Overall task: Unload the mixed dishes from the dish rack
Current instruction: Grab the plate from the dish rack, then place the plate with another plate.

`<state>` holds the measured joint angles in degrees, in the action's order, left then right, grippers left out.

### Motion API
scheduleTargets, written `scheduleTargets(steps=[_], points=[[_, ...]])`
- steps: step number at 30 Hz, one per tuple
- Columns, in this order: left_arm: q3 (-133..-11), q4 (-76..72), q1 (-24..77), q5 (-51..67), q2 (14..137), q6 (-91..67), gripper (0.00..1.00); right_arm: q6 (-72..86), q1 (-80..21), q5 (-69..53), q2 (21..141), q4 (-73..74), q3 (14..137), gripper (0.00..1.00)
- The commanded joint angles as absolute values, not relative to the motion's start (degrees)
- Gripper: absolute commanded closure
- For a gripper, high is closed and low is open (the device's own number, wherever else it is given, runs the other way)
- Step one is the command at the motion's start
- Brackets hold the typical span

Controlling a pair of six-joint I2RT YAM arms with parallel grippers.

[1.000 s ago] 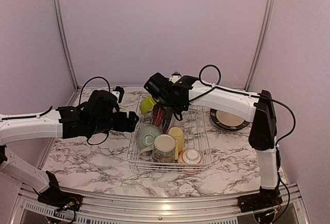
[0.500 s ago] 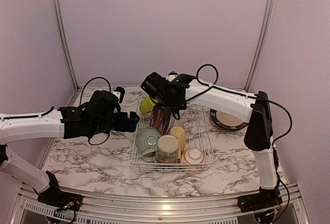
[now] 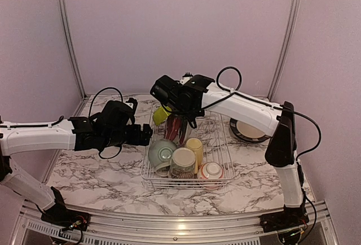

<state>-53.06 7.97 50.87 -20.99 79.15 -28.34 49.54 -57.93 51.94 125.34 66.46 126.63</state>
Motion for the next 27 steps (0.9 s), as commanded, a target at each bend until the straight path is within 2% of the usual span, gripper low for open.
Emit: scheduleTargets(steps=[1,17,23,27], points=[[-53.78,8.44,50.59,-20.42,79.2,-28.61,0.01,49.44,-58.52,57.85,120.59,65.7,130.39,1.0],[-55.45,8.44,50.55,-18.58,79.44,-28.73,0.01,40.72,-57.71,53.21,107.75,53.22,121.91,1.0],[-55.82,8.83,50.54,-18.19,79.23,-28.83,0.01,39.72,-52.54,46.17,100.95,46.38,110.85,1.0],[-55.88,8.79,50.58,-18.0,79.11,-28.92,0.01,38.45,-47.15,37.32,93.17,37.32,100.05,1.0]])
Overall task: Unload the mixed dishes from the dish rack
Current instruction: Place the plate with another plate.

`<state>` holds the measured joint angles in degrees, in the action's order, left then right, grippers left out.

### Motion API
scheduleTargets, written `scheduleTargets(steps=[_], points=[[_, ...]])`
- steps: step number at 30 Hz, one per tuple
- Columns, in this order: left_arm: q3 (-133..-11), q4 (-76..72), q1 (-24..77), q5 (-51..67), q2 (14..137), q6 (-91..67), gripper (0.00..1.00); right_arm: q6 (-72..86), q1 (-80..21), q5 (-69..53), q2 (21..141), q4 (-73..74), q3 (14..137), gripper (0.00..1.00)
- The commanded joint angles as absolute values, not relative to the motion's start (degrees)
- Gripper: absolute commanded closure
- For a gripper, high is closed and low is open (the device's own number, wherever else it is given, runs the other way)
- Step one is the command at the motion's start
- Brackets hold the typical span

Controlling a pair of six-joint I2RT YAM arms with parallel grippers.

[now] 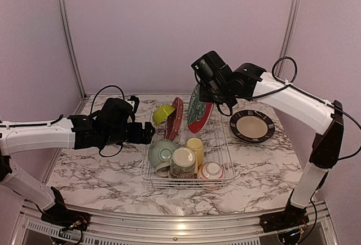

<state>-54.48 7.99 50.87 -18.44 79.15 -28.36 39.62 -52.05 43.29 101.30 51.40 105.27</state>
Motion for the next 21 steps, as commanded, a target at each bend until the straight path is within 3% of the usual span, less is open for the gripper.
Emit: scheduleTargets(steps=[1,11,21], points=[[-56.02,8.83,50.58,-17.93,79.29,-28.92,0.01,37.97,-45.71,34.7,91.29,35.04,97.3,1.0],[-56.84,8.62,50.6,-16.98,80.22,-29.0,0.01,38.86,-24.01,-1.88,74.86,16.6,73.43,1.0],[-57.22,9.08,50.56,-16.92,80.17,-29.36,0.01,43.55,-1.88,-18.95,69.61,5.39,59.95,1.0]])
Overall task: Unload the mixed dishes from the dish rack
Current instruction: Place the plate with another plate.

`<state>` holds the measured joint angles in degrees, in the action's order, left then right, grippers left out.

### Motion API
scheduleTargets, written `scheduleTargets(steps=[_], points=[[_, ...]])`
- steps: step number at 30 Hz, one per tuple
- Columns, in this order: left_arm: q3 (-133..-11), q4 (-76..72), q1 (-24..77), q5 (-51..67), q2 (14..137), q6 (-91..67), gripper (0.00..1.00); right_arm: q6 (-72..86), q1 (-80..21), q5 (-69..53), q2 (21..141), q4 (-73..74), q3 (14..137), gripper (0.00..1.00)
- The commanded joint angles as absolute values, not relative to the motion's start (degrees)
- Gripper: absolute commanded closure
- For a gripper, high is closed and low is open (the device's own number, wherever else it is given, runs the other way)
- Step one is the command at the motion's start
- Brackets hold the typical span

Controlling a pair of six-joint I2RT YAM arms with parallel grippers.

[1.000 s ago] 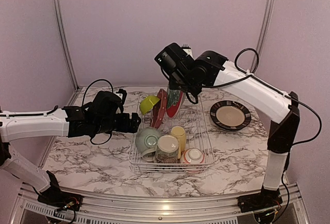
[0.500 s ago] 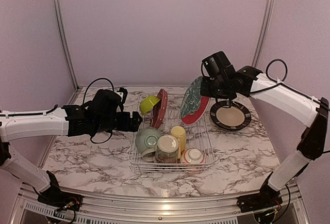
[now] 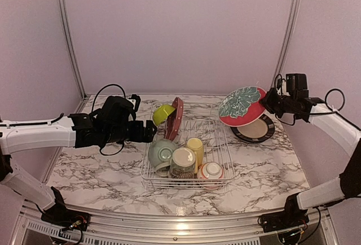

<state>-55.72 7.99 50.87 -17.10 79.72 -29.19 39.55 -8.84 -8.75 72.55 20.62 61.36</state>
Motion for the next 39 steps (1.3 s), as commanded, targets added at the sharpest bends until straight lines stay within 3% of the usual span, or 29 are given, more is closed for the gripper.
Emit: scheduleTargets(steps=[1,10,31,39], points=[[-57.29,9.2,50.54,-17.1,80.2,-29.37,0.01,44.45,0.81,-20.96,69.72,3.8,58.66,1.0],[-57.22,9.53,50.59,-17.54,79.85,-29.79,0.01,45.83,10.96,-28.62,76.68,-6.56,53.17,1.0],[-56.78,10.25,50.56,-18.3,79.07,-29.62,0.01,41.29,12.48,-27.39,88.01,-11.12,50.04,1.0],[-56.94,10.17,50.58,-18.0,79.15,-29.71,0.01,40.55,12.48,-26.75,89.12,-11.17,48.43,0.88]])
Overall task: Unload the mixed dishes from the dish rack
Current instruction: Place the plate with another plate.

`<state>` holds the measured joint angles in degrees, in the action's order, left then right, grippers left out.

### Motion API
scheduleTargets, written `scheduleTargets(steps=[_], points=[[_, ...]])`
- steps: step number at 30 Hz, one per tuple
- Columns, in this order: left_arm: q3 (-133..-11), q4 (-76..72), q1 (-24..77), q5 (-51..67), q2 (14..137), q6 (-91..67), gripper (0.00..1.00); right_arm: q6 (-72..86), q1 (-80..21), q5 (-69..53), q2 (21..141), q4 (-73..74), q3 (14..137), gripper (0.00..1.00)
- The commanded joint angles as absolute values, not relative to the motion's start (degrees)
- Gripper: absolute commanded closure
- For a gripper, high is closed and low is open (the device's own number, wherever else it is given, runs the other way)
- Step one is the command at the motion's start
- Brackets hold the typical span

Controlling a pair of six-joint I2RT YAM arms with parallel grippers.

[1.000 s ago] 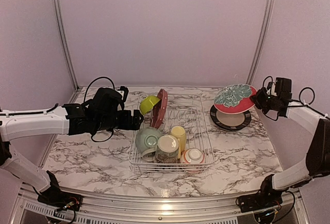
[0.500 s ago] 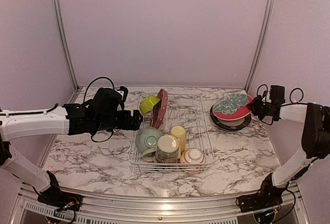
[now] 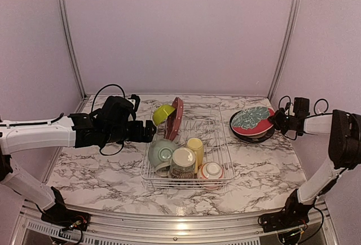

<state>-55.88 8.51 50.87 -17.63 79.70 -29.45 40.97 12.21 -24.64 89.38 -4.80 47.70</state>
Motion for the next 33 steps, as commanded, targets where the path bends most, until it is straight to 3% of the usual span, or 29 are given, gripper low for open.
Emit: scheduleTargets(steps=[1,15,23,25,33], points=[[-56.95,10.19,50.56,-18.0,79.11,-29.71,0.01,40.33,12.48,-26.43,89.13,-10.85,48.4,0.88],[-57.33,9.93,50.61,-17.62,79.69,-29.71,0.01,36.49,12.83,-22.29,89.13,-4.9,48.64,0.69],[-58.17,9.53,50.56,-17.0,80.58,-29.62,0.01,30.31,12.7,-17.0,87.7,2.78,49.45,0.24],[-58.35,9.41,50.57,-16.95,80.71,-29.62,0.01,27.94,12.38,-14.8,87.31,4.76,49.67,0.18],[-58.88,9.58,50.54,-17.06,81.08,-29.52,0.01,23.25,10.57,-9.26,83.79,10.33,49.94,0.14]])
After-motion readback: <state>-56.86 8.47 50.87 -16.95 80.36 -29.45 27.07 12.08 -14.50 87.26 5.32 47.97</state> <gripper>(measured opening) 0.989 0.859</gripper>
